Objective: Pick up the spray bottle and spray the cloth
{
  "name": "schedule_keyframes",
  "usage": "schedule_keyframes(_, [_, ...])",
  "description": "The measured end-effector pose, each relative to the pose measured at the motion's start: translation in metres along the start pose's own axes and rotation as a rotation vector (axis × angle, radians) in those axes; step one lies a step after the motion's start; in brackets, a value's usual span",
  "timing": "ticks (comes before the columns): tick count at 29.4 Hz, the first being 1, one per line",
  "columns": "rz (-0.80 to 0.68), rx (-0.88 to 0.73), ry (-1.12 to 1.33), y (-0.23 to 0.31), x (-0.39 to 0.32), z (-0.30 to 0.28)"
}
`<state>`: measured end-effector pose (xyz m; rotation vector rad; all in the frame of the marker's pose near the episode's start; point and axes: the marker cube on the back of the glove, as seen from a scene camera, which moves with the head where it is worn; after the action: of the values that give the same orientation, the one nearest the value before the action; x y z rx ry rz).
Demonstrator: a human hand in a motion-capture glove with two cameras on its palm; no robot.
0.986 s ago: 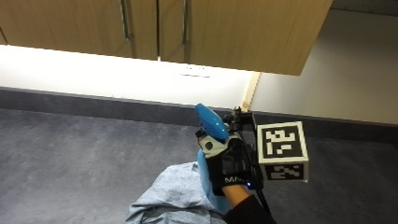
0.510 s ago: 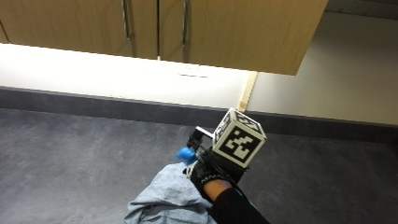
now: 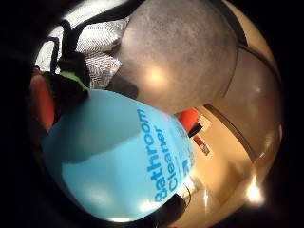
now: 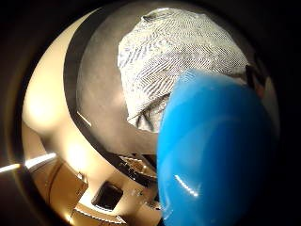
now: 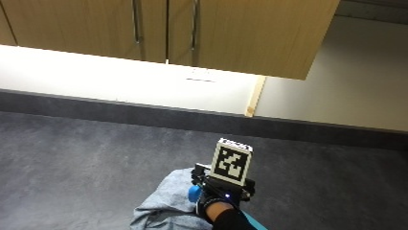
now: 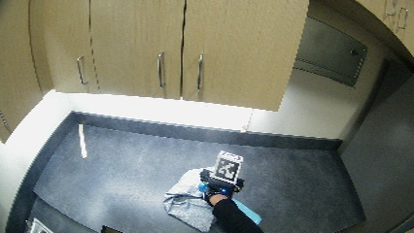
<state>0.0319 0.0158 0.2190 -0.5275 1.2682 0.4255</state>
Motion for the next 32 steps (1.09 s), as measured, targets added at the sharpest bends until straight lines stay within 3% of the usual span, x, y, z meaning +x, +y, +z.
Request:
schedule_keyframes(10, [-0.091,0.070,-0.110,0.010,0.000,-0.011])
schedule_keyframes(28, [-0.582,0.604,-0.966,0.085,0.016,-0.074])
schedule_keyframes(32, [-0.597,0.712,-1.061,0.092,0.027,-0.072])
